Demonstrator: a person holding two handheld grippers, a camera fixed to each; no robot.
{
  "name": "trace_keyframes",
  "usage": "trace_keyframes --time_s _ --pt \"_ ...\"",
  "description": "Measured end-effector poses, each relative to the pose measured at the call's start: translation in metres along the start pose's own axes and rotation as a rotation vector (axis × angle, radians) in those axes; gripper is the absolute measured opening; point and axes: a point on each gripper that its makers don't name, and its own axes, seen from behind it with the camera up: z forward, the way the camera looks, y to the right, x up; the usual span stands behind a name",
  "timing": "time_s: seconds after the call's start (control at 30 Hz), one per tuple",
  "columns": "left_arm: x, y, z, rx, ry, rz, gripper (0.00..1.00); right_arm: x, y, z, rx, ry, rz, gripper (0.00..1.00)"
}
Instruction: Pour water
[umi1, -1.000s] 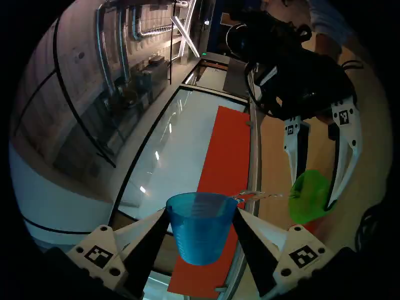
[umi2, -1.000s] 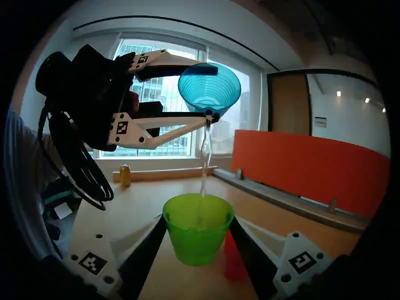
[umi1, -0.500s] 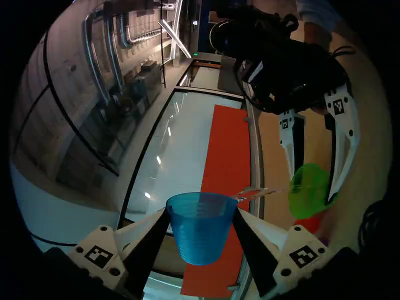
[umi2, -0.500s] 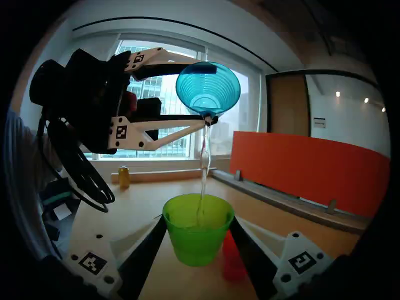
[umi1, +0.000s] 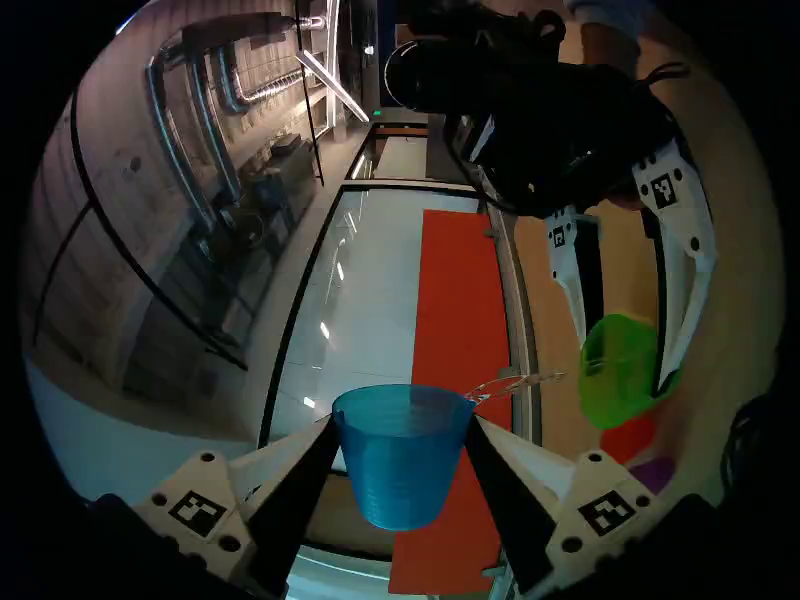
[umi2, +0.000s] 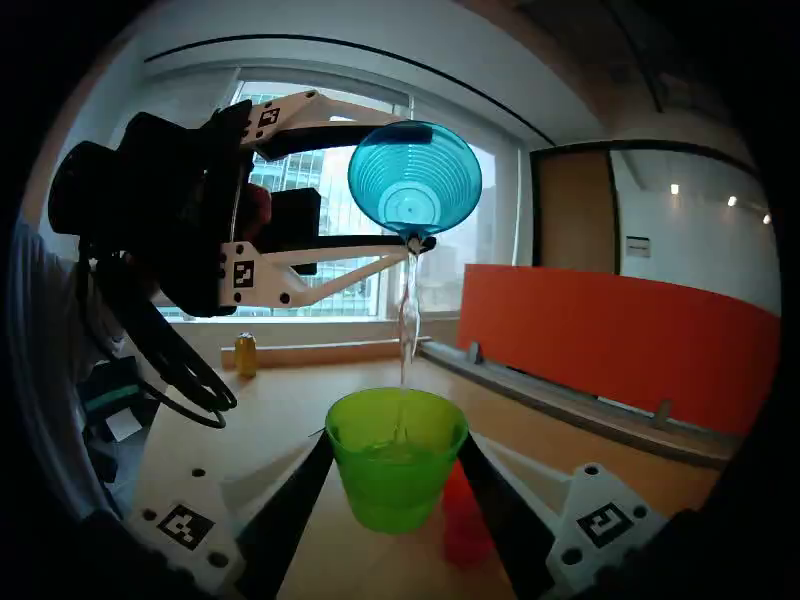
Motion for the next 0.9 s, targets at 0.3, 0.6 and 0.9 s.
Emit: trace_keyframes --time_s 0.3,0.6,0.9 --pt "0.0014 -0.0024 -0.0016 0.011 0.004 0.079 0.86 0.0036 0.0009 0.0032 -0.002 0.003 -0.003 0.9" --pt "0.0055 -0.0008 -0.0056 0.031 0.011 0.133 0.86 0.0054 0.0017 0.0047 -0.004 0.005 -0.005 0.9" --pt "0.0064 0.0018 -0.0092 0.036 0.013 0.116 0.86 0.0063 0.0027 0.004 -0.007 0.007 -0.004 0.9"
